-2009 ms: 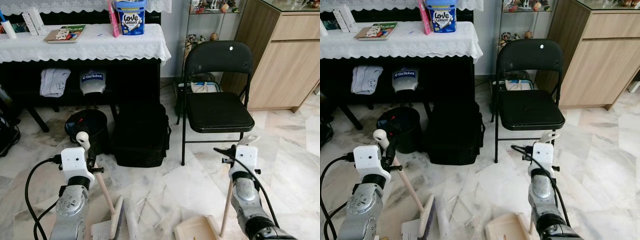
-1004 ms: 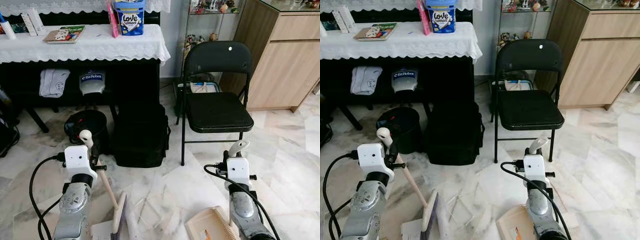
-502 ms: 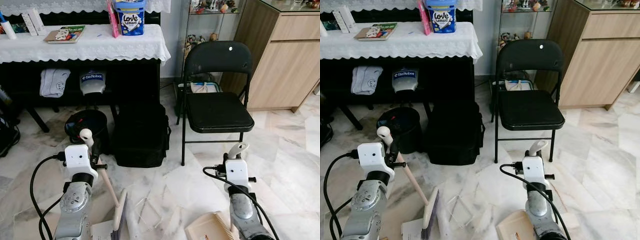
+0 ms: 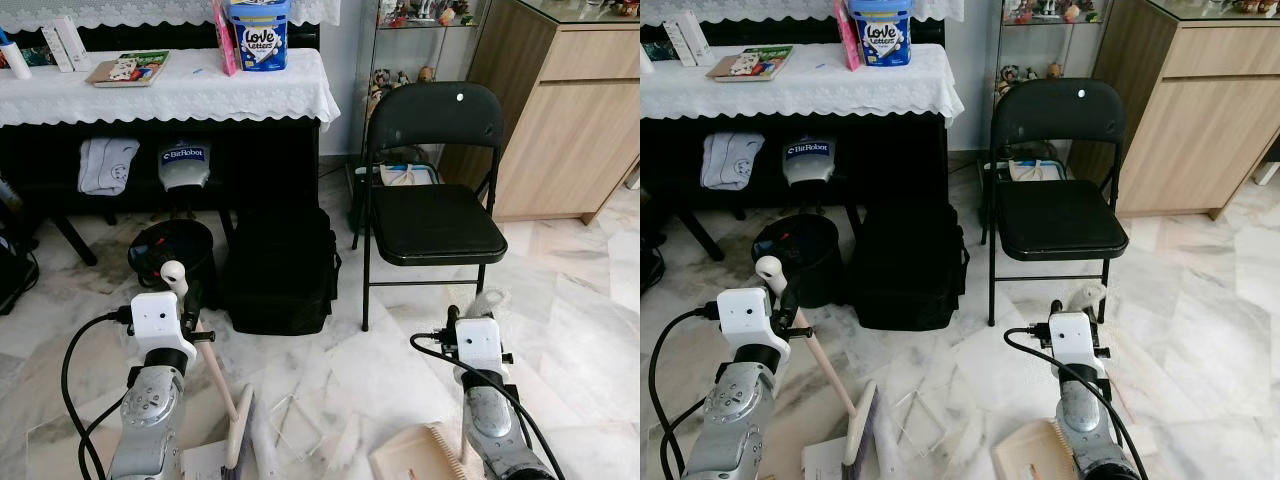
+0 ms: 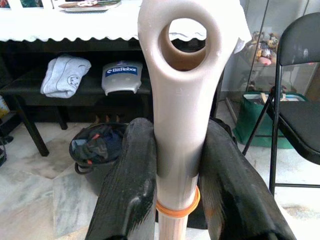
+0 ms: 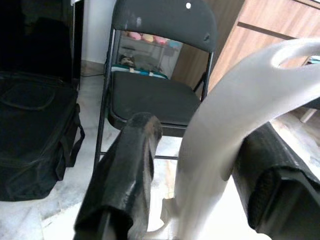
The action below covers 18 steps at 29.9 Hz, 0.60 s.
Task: Sweep floor
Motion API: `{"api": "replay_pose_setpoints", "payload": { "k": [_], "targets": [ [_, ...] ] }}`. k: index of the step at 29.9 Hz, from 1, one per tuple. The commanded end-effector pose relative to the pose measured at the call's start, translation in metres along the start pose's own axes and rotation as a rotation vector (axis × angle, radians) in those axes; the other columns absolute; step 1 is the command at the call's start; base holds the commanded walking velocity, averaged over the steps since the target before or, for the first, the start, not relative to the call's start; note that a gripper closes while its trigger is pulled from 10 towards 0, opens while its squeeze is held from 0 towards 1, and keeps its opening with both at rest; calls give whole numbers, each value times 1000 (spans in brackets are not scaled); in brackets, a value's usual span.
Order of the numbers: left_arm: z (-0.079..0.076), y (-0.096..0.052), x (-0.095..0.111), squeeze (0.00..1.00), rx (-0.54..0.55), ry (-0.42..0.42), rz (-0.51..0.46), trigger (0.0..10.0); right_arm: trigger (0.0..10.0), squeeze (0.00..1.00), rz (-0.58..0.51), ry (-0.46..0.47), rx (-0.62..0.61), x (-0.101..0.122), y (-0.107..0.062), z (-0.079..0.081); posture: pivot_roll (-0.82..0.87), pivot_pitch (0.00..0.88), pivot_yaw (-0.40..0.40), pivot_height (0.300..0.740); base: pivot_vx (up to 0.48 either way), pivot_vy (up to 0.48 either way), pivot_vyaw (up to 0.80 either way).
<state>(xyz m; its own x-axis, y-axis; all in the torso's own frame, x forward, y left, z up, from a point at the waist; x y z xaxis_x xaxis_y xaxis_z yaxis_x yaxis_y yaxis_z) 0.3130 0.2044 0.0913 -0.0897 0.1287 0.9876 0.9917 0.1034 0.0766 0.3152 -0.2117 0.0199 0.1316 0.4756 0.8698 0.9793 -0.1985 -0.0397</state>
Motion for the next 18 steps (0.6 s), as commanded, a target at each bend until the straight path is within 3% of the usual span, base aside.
{"api": "replay_pose_setpoints", "payload": {
  "k": [1, 5, 7, 8, 9, 12, 13, 14, 18],
  "targets": [
    [0, 3, 10, 0, -9, 7, -44, 10000, 10000, 843, -11, 7, 6, 3, 1, 2, -7, 0, 3, 740, 0, 0, 0],
    [0, 3, 10, 0, -9, 7, -42, 10000, 10000, 847, -12, 6, 6, 3, 1, 1, -7, 0, 2, 740, 0, 0, 0],
    [0, 3, 9, 0, -7, 8, -41, 10000, 10000, 890, -15, 7, 6, 3, 1, 1, -7, 0, 2, 740, 0, 0, 0],
    [1, 3, 9, 0, -7, 8, -41, 10000, 10000, 976, -15, 6, 7, 3, 0, 1, -7, 0, 2, 740, 0, 0, 0],
    [1, 3, 9, 0, -7, 8, -41, 10000, 10000, 996, -16, 6, 8, 3, 0, 1, -7, 0, 2, 740, 0, 0, 0],
    [1, 3, 9, 0, -7, 8, -40, 10000, 10000, 957, -16, 6, 13, 3, 0, 1, -7, 0, 2, 740, 0, 0, 0],
    [0, 3, 9, 0, -9, 8, -38, 10000, 10000, 667, -16, 11, 31, 3, -1, 5, -7, 0, 2, 740, 0, 0, 0],
    [0, 2, 9, 0, -11, 9, -37, 10000, 10000, 0, -20, 11, 45, 4, -1, 7, -7, 0, 2, 740, 0, 0, 0],
    [-1, 2, 8, 0, -19, 10, -32, 10000, 10000, 0, -33, 34, 85, 6, -4, 16, -10, 0, -1, 740, 0, 0, 0]
  ]
}}
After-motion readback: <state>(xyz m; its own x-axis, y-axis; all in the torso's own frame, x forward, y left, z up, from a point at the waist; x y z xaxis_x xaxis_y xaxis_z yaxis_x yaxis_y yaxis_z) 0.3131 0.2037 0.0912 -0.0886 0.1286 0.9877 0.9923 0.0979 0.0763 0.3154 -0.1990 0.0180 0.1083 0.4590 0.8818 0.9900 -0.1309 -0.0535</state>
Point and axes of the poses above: a point about 5 cm out from each wrist's last joint towards the gripper, its own y axis pointing out of the wrist towards the gripper, its own x axis along the axis of the wrist's last joint, z = x × y, the point moved 4 cm from there along y, pointing out of the wrist towards the gripper, and after that the axes turned 9 degrees about -y, right-handed, at the moved point
